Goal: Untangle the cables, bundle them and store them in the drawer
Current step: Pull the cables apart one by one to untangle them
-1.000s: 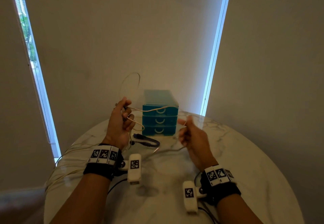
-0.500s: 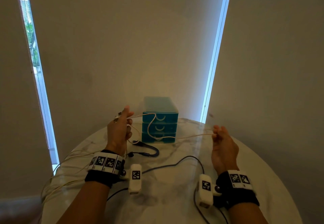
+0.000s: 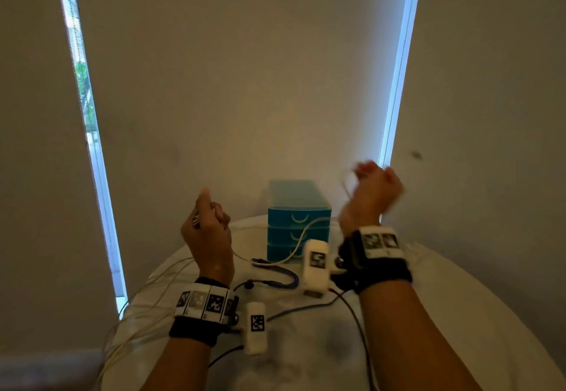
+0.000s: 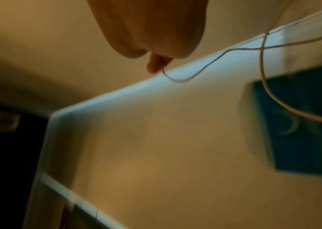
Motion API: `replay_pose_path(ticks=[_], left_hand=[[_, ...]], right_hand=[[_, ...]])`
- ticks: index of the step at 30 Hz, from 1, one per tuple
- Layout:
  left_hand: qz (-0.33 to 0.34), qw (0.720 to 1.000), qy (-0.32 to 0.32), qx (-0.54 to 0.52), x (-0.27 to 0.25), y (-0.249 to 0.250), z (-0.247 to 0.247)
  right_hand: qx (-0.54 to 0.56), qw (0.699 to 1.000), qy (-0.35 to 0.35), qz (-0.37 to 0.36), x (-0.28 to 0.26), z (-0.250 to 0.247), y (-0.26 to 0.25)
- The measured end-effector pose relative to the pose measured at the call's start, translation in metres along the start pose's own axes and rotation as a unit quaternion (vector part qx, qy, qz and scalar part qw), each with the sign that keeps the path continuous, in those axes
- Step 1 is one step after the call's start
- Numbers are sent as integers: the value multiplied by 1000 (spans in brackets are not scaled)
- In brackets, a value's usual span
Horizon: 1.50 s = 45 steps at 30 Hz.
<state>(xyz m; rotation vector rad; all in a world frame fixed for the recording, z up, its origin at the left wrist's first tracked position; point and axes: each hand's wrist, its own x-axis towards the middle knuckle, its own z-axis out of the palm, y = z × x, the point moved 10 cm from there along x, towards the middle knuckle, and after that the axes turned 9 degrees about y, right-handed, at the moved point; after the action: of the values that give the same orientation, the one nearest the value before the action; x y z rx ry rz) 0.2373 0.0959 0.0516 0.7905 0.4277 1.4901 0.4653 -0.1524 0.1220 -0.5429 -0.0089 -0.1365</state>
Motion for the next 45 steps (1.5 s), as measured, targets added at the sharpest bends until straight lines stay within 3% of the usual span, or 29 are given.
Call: replay_pose_path(ticks=[1,2,3,4,5,9,12,14,16,19,21,25,27,28,29,30,33,34,35,37,40,43,45], left_hand=[[18,1000,2,-6,-1,5,-1],[33,999,7,-10,-2,9,-2],[45,999,13,-14,-3,13,-4],[54,998,18,-21,-3,17,-5],[61,997,21,-28,-3,21,-6],[77,997,6,-17,-1,23,-4],[41,994,-51,86,-1,4,10],[1,981,-104,164,-5,-15,20],[-34,967,-149,205,-12,-30,26],[-61,952,-187,237,-17,-45,28],[-75,939,-220,255,-22,-53,31],[-88,903,-295,300,-37,-67,39],[-89,882,-322,331,-43,-74,41],[-94,871,-336,345,-47,-77,41],[-99,860,-351,357,-51,-79,42],[-104,847,-369,367,-55,-81,42],[-112,801,-428,403,-74,-87,45],[-108,784,-447,418,-81,-88,47],[-100,767,-465,431,-88,-88,49],[-86,744,-490,445,-97,-88,54],[-80,749,-494,434,-96,-89,55],[-75,806,-421,410,-77,-84,50],[-91,856,-356,364,-60,-81,44]], right_hand=[[-46,991,-113,63,-33,53,18],[-125,954,-246,120,-74,96,37],[-201,895,-363,164,-114,122,54],[-256,842,-439,180,-140,134,65],[-281,819,-469,177,-148,138,70],[-267,856,-417,150,-114,95,68],[-408,828,-356,146,-81,9,91],[-538,762,-344,111,-63,-41,100],[-645,659,-381,71,-53,-72,106],[-730,525,-432,63,-47,-95,104],[-790,452,-413,41,-31,-106,90],[-882,348,-316,-26,7,-131,55],[-901,319,-292,-36,16,-145,50],[-899,329,-286,-37,18,-148,49],[-887,362,-284,-36,21,-149,52],[-859,425,-286,-21,21,-145,54],[-655,695,-294,29,9,-109,60],[-575,767,-282,36,4,-94,55],[-511,814,-272,43,-2,-80,51],[-445,853,-268,51,-11,-55,48],[-418,872,-252,32,-14,-35,44],[-406,878,-249,41,-11,-42,47],[-434,859,-265,56,-11,-60,54]])
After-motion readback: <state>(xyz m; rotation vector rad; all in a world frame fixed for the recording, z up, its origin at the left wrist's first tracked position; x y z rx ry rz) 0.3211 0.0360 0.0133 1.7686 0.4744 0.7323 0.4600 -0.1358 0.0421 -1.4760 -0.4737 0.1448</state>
